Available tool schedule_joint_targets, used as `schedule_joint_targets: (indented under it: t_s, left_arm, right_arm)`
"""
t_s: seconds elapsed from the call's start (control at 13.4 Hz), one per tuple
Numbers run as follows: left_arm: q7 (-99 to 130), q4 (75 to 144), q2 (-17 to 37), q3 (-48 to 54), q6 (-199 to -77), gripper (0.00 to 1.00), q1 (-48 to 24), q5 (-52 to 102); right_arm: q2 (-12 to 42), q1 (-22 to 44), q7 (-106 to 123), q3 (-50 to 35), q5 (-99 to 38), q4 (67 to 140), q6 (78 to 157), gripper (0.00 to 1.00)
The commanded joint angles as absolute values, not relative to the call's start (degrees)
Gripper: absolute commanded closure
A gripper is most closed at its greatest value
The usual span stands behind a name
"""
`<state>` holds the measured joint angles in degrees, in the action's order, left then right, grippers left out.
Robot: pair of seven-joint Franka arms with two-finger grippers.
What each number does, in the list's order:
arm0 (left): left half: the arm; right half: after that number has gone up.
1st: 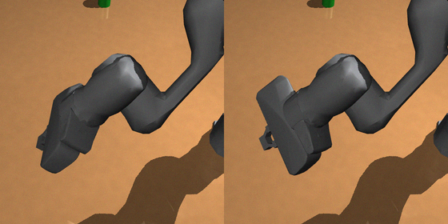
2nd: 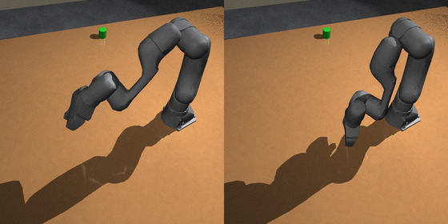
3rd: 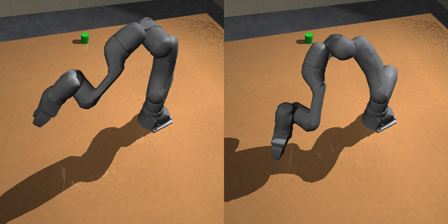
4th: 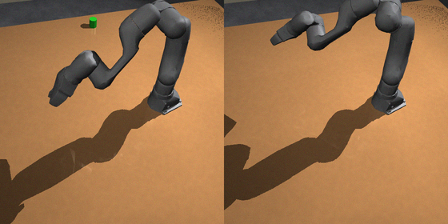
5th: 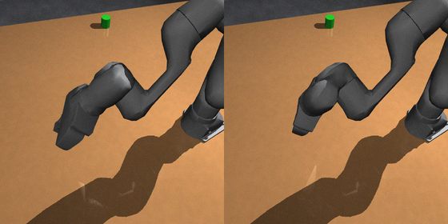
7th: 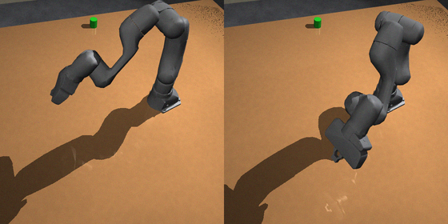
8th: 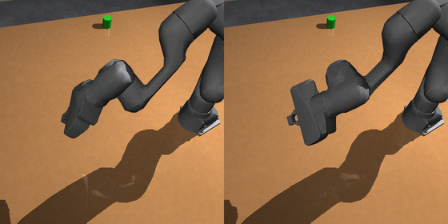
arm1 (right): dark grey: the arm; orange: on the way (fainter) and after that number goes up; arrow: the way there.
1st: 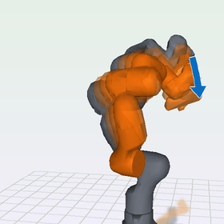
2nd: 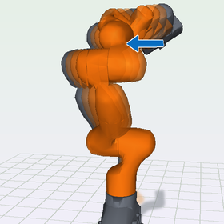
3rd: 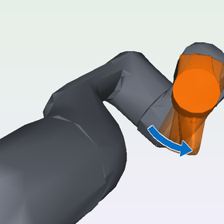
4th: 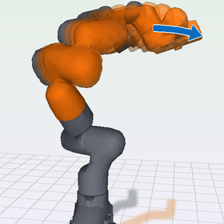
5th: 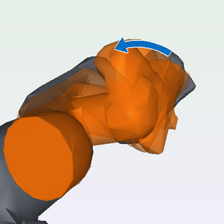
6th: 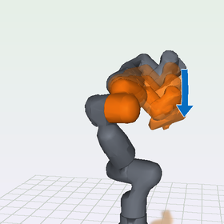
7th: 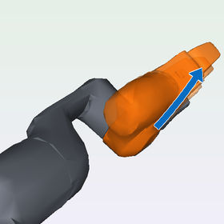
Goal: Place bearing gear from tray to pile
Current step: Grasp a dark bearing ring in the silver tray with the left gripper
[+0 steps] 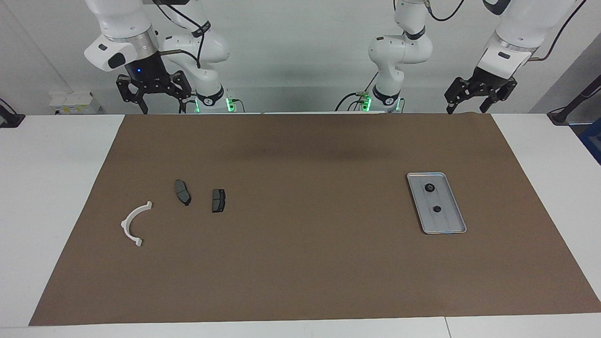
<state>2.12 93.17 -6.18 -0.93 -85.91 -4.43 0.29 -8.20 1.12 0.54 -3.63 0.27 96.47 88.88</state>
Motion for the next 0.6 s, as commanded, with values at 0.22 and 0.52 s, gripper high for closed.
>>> schedule_joint_targets:
  t_s: [0.22, 0.52]
  left_arm:
    - [-0.87, 98.50, -9.57, -1.41, -86.22, 0.00, -4.66, -0.62]
    - [-4.57, 114.22, -15.38, -1.40, -101.91, 0.00, -4.31, -0.97]
  right_arm:
    - [-8.62, 0.79, -0.53, -3.87, -0.79, 105.54, 98.51, 0.00]
    - [-5.20, 0.79, -1.40, -3.87, -0.79, 107.84, 103.79, 0.00]
